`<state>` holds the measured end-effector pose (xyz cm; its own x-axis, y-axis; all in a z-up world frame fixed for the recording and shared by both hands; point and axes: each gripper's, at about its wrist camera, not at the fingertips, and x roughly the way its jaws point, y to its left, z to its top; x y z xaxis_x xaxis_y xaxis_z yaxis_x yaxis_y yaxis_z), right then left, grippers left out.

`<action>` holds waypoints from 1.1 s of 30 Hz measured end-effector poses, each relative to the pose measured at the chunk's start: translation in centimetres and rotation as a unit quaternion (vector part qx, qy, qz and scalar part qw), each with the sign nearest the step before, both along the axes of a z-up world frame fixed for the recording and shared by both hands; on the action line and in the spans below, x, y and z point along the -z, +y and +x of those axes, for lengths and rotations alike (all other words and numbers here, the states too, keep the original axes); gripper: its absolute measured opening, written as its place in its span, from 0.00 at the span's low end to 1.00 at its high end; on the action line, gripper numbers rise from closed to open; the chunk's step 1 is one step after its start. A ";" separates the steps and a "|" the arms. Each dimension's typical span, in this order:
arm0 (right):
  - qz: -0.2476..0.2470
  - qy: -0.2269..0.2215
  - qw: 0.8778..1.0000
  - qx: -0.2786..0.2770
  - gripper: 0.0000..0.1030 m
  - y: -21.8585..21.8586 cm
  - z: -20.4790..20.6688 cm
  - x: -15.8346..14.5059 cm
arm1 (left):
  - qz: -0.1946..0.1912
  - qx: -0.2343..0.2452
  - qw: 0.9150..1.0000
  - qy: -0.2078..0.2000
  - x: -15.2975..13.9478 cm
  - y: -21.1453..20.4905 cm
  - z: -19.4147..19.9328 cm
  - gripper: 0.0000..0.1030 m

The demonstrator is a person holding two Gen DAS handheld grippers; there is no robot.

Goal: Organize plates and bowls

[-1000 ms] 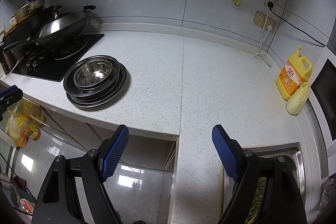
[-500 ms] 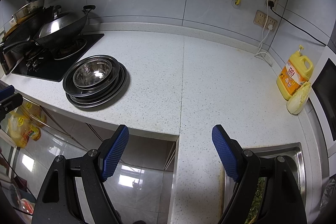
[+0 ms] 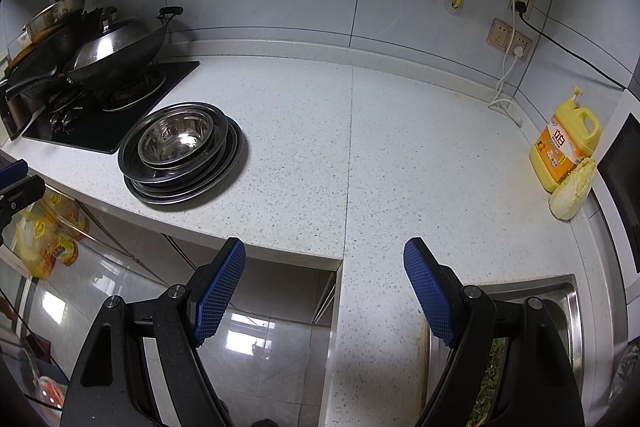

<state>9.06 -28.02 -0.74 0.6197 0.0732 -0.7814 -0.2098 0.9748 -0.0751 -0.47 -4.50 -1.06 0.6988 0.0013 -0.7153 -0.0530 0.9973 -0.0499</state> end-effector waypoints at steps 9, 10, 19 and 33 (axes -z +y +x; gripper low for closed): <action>0.000 0.001 1.000 0.001 0.75 -0.1 0.2 0.0 | -0.001 0.000 1.000 0.004 0.2 -0.1 0.3 0.70; 0.000 0.001 1.000 0.001 0.75 -0.1 0.2 0.1 | -0.001 0.000 1.000 0.003 0.2 -0.1 0.3 0.70; -0.003 0.002 1.000 -0.001 0.75 0.0 0.3 0.1 | -0.004 0.000 1.000 0.002 0.2 -0.4 0.5 0.70; -0.004 0.002 1.000 -0.005 0.75 -0.1 0.2 0.3 | 0.013 -0.028 0.999 -0.020 -0.4 -0.5 -0.3 0.70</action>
